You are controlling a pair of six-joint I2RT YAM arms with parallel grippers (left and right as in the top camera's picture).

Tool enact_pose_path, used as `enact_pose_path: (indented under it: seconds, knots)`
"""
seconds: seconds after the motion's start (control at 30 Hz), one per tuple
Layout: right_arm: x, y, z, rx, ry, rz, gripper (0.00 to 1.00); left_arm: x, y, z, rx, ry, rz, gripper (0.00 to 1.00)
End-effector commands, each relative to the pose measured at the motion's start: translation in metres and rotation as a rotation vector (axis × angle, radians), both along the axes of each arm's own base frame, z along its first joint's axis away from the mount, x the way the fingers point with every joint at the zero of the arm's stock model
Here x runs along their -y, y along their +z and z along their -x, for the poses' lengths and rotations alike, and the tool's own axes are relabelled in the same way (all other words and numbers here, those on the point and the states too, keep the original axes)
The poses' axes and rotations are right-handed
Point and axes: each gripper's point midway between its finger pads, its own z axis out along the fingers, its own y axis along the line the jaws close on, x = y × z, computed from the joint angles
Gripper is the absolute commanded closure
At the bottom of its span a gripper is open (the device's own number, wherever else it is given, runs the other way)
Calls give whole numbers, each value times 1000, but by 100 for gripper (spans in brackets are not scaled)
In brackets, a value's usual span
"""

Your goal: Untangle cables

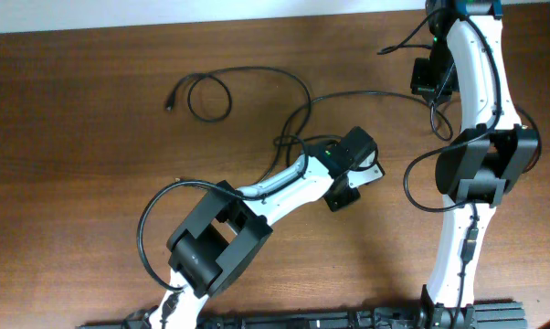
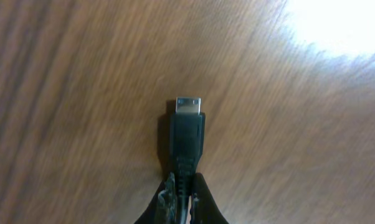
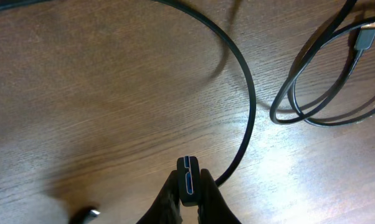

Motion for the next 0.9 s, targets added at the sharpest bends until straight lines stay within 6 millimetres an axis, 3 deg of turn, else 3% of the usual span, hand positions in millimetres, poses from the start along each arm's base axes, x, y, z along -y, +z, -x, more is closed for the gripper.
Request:
enact_pose_path:
  seconds: [0.0,0.1,0.13,0.17,0.2,0.27,0.3,0.37,0.43,0.47,0.53,0.6,0.67,0.7,0.77,0.83,0.87]
  knots:
    - [-1,14,-1,36,3,5,96,-11,25,-29,103,64,-73,100]
    - [0,14,-1,35,1,5,96,-12,90,-54,143,161,9,100]
    - [1,14,0,33,-1,5,96,-21,121,-64,165,190,33,100]
    - [2,14,0,32,-4,5,96,-30,138,-71,180,214,42,100]
    - [6,14,1,28,-12,5,96,-64,176,-91,242,297,36,100]
    - [19,14,4,25,-38,17,96,-132,218,-116,334,448,2,100]
    - [27,14,5,25,-54,21,96,-169,235,-123,358,527,-6,100]
    - [41,18,8,33,-86,25,96,-219,254,-133,370,685,15,100]
    - [49,36,8,82,-106,31,96,-261,259,-143,348,856,62,100]
    - [53,52,7,129,-95,37,96,-265,256,-144,304,886,107,100]
    - [70,103,2,285,-100,84,96,-267,246,-144,213,897,178,100]
    - [100,151,7,416,-156,187,96,-271,234,-141,190,905,153,100]
    - [140,182,23,481,-244,297,96,-273,226,-138,170,908,136,100]
    - [163,187,36,482,-323,343,96,-273,224,-137,166,908,133,100]
    - [188,181,51,479,-417,307,96,-273,224,-137,165,908,133,99]
    - [193,173,54,480,-444,235,96,-273,224,-137,164,908,132,99]
    - [195,168,56,476,-459,199,89,-273,223,-137,164,908,132,99]
